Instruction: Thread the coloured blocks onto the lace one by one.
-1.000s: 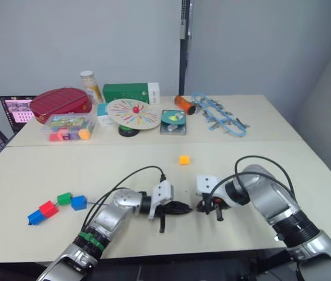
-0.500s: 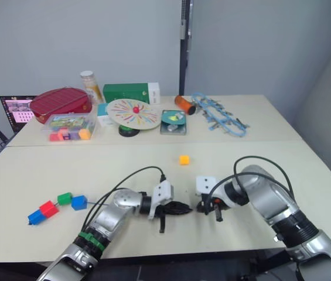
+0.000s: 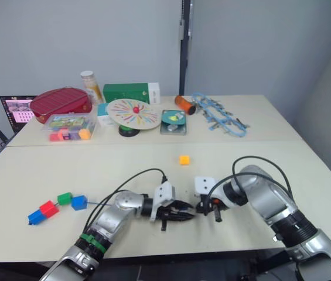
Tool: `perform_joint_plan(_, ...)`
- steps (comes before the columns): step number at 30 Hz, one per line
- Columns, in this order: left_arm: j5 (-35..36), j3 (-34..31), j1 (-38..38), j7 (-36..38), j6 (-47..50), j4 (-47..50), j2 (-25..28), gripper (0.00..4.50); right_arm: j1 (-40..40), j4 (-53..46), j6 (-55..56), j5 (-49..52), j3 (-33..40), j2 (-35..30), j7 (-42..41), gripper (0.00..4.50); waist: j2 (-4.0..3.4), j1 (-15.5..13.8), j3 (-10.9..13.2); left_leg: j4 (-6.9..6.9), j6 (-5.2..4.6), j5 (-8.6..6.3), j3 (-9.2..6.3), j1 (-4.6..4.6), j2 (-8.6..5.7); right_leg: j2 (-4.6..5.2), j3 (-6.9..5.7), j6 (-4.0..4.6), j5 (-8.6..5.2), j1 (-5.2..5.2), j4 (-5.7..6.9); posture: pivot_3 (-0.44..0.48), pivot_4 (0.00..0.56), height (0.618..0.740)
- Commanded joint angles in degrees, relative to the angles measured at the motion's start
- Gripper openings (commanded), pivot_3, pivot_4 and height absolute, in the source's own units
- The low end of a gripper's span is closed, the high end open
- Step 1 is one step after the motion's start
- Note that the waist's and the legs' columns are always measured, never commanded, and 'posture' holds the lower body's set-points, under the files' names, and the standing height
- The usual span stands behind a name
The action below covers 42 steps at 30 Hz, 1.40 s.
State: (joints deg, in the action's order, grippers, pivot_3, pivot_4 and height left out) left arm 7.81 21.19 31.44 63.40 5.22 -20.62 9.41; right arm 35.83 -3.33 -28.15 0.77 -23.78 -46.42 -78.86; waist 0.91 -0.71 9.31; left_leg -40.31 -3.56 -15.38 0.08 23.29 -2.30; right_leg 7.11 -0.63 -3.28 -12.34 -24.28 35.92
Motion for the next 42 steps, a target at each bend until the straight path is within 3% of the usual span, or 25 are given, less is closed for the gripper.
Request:
perform_joint_plan(1,0.19,0.12,1.23,0.20,-0.03,0.84,-0.87,0.01,0.65,-1.64,0.16,0.12,0.77,-0.31,0.12,0.00,0.00,0.01,0.00,0.00,0.00,0.00,0.00,0.00,0.00,0.00,0.00,0.00,0.00,0.00,0.00,0.000,0.150,0.740)
perform_joint_plan(8,-0.16,0.23,1.24,0.27,0.23,0.63,-0.99,0.01,0.84,-2.30,-3.36,1.04,1.40,-0.16,0.48,0.00,0.00,0.00,0.00,0.00,0.00,0.00,0.00,0.00,0.00,0.00,0.00,0.00,0.00,0.00,0.00,0.000,0.150,0.740)
perform_joint_plan(13,-0.21,-0.61,0.29,0.15,0.18,0.85,0.25,0.00,0.74,-1.71,-6.67,4.12,5.56,-1.53,0.66,1.59,0.00,-0.03,0.00,0.00,0.00,0.00,0.00,0.01,0.00,0.01,0.00,0.00,0.00,0.00,0.00,0.000,0.150,0.740)
perform_joint_plan(18,1.25,-1.97,-1.32,0.40,0.63,2.36,1.23,0.00,0.48,3.23,-9.08,10.60,13.92,-2.23,0.81,3.35,0.00,0.02,0.00,0.01,0.00,-0.01,-0.02,0.00,0.01,0.03,0.01,0.00,0.00,0.01,-0.02,0.000,0.150,0.740)
perform_joint_plan(21,1.79,-2.86,-2.65,-0.22,1.05,4.00,2.28,0.00,0.08,4.67,-12.37,16.98,21.34,0.76,3.81,4.41,0.00,0.20,0.00,0.08,0.00,-0.01,-0.02,-0.01,0.06,0.03,0.05,0.01,0.00,-0.01,-0.02,0.000,0.150,0.740)
perform_joint_plan(26,2.94,-4.23,-4.86,-1.10,2.88,7.61,4.05,0.00,-1.93,5.47,-11.78,19.45,28.71,8.11,15.56,4.46,0.00,0.17,0.00,0.19,0.04,0.01,-0.03,-0.05,0.10,0.03,0.11,0.03,0.01,-0.02,-0.02,0.000,0.150,0.740)
perform_joint_plan(29,4.42,-5.34,-6.79,-1.62,5.76,10.95,5.12,0.00,-3.42,6.46,-6.96,17.44,31.36,15.33,27.24,4.46,-0.01,0.09,-0.01,0.22,0.04,0.01,-0.04,-0.05,0.06,0.09,0.12,0.03,0.01,-0.05,0.00,0.000,0.150,0.740)
perform_joint_plan(35,5.38,-6.79,-9.76,-2.89,8.12,15.88,7.64,0.00,-4.01,10.65,-0.32,12.46,29.33,26.78,43.26,4.46,-0.03,0.35,-0.01,0.34,0.42,0.24,-0.01,-0.04,-0.02,0.11,0.16,0.03,0.01,-0.18,0.09,0.000,0.150,0.740)
perform_joint_plan(42,5.66,-7.29,-11.42,-4.46,9.63,18.78,8.84,0.00,1.41,23.48,8.19,8.55,27.46,33.91,51.85,4.46,-0.04,0.86,-0.01,0.39,0.39,0.24,-0.01,-0.10,-0.06,0.08,0.13,0.03,0.01,-0.14,0.10,0.000,0.150,0.740)
